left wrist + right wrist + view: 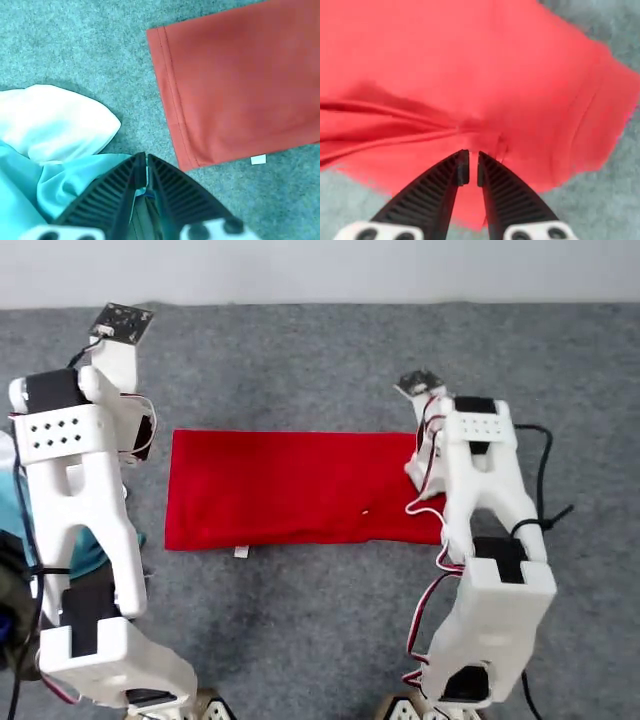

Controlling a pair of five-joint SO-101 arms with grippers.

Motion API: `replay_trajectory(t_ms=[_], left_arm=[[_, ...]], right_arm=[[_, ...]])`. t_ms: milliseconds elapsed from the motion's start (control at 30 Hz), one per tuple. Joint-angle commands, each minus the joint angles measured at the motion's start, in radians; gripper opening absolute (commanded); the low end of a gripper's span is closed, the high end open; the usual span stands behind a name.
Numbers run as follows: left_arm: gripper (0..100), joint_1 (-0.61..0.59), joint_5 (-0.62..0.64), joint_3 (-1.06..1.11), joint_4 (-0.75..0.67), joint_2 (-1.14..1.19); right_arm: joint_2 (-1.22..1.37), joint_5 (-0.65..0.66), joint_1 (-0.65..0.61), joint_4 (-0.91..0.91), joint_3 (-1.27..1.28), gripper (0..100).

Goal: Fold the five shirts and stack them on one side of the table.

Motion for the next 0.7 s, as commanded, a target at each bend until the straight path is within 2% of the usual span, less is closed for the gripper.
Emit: replay_trajectory(t_ms=[0, 133, 267, 467, 667], left_arm=[[2, -0.009, 0.009, -0.002, 0.025, -0.061], [2, -0.052, 0.009, 0.047, 0.026, -0.086], [2, -0.064, 0.003, 0.229, 0.025, -0.164], [2, -0.063, 0.002, 0.441, 0.021, -0.318], [2, -0.064, 0.006, 0.509, 0.021, -0.439]], right_arm=[[-0.077, -0.009, -0.024, 0.125, -0.14, 4.6], [-0.104, -0.008, -0.096, 0.226, -0.169, 4.6], [-0.091, -0.011, -0.197, 0.274, -0.167, 4.6], [-0.068, -0.063, -0.337, 0.203, -0.167, 4.6], [0.062, -0.066, -0.427, 0.124, -0.167, 4.6]])
